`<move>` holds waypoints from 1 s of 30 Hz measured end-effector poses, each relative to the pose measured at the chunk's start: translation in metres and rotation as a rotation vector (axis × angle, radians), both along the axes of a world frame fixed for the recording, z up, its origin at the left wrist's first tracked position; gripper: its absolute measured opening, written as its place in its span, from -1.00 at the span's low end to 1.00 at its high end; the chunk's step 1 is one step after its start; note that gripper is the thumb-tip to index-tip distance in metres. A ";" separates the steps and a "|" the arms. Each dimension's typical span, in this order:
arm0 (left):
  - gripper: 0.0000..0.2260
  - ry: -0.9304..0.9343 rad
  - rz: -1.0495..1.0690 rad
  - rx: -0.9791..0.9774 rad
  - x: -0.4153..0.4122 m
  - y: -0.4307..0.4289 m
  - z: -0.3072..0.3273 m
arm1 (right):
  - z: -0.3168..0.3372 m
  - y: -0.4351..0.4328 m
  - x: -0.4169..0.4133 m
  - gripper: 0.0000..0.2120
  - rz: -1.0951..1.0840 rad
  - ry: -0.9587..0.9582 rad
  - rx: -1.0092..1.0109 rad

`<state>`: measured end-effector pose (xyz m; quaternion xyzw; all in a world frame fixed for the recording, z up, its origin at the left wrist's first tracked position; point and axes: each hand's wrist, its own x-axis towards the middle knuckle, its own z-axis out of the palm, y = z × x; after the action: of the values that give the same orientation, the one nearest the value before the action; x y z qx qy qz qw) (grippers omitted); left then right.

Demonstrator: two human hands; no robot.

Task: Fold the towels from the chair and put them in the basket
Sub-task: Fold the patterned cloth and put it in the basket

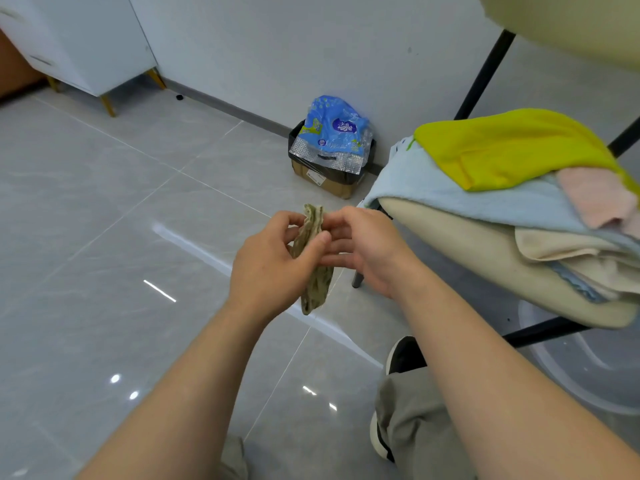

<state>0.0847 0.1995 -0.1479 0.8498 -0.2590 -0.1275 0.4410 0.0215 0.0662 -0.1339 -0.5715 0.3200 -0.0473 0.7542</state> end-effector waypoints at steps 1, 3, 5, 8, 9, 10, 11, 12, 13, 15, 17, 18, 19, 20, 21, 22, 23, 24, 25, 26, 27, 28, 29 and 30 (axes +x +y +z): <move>-0.68 -0.003 -0.021 0.008 0.001 0.002 0.001 | 0.001 -0.001 -0.001 -0.73 0.009 -0.006 0.011; -0.60 -0.015 -0.076 0.036 0.003 0.004 0.000 | 0.001 -0.002 -0.003 -0.71 0.037 0.006 -0.032; -0.61 -0.010 -0.137 0.042 0.006 0.006 -0.002 | -0.002 -0.003 -0.004 -0.77 0.051 0.027 -0.131; -0.54 -0.047 -0.217 0.085 0.009 0.006 -0.003 | -0.011 -0.007 -0.007 -0.53 0.096 0.055 -0.424; -0.54 -0.048 -0.237 0.102 0.010 0.006 -0.002 | -0.012 -0.008 -0.008 -0.45 0.129 0.070 -0.546; -0.54 -0.042 -0.249 0.116 0.011 0.007 -0.001 | -0.013 -0.010 -0.009 -0.45 0.163 0.086 -0.648; -0.55 -0.036 -0.249 0.120 0.013 0.007 -0.001 | -0.014 -0.012 -0.009 -0.55 0.190 0.100 -0.725; -0.58 -0.030 -0.236 0.118 0.015 0.008 -0.002 | -0.015 -0.014 -0.009 -0.72 0.213 0.115 -0.787; -0.61 -0.025 -0.215 0.114 0.017 0.009 -0.002 | -0.015 -0.016 -0.010 -0.86 0.229 0.131 -0.839; -0.67 -0.011 -0.183 0.130 0.023 0.014 -0.002 | -0.017 -0.021 -0.011 -0.83 0.248 0.151 -0.906; -0.68 -0.008 -0.200 0.193 0.029 0.019 -0.002 | -0.017 -0.026 -0.011 -0.78 0.237 0.156 -0.924; -0.69 -0.015 -0.224 0.249 0.031 0.022 -0.002 | -0.016 -0.026 -0.012 -0.77 0.221 0.147 -0.923; -0.72 -0.034 -0.244 0.309 0.033 0.024 -0.002 | -0.016 -0.028 -0.012 -0.74 0.194 0.130 -0.914; -0.77 -0.052 -0.246 0.359 0.036 0.026 -0.003 | -0.014 -0.029 -0.013 -0.71 0.163 0.115 -0.897; -0.85 -0.050 -0.226 0.370 0.038 0.027 -0.003 | -0.013 -0.030 -0.013 -0.70 0.136 0.106 -0.883; -0.92 0.001 -0.179 0.329 0.040 0.028 -0.004 | -0.012 -0.031 -0.013 -0.71 0.113 0.102 -0.878; -0.97 0.109 -0.116 0.231 0.041 0.028 -0.003 | -0.011 -0.031 -0.013 -0.74 0.083 0.101 -0.880; -0.94 0.255 -0.044 0.095 0.042 0.027 -0.001 | -0.010 -0.031 -0.013 -0.78 0.051 0.096 -0.883; -0.88 0.412 0.019 -0.046 0.043 0.026 0.001 | -0.009 -0.029 -0.013 -0.80 0.017 0.090 -0.880; -0.81 0.544 0.061 -0.168 0.042 0.023 0.002 | -0.008 -0.027 -0.012 -0.79 -0.017 0.076 -0.868; -0.74 0.633 0.096 -0.266 0.040 0.020 0.003 | -0.008 -0.025 -0.011 -0.78 -0.051 0.059 -0.855; -0.70 0.675 0.131 -0.332 0.038 0.016 0.004 | -0.008 -0.022 -0.009 -0.78 -0.077 0.043 -0.849; -0.70 0.653 0.164 -0.355 0.035 0.012 0.003 | -0.009 -0.020 -0.008 -0.77 -0.097 0.034 -0.849; -0.72 0.566 0.194 -0.335 0.032 0.007 0.001 | -0.009 -0.018 -0.006 -0.78 -0.111 0.027 -0.852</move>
<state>0.1170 0.2070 -0.1469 0.7173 -0.0617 -0.2713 0.6388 0.0150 0.0483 -0.1434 -0.8144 0.3120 -0.2082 0.4428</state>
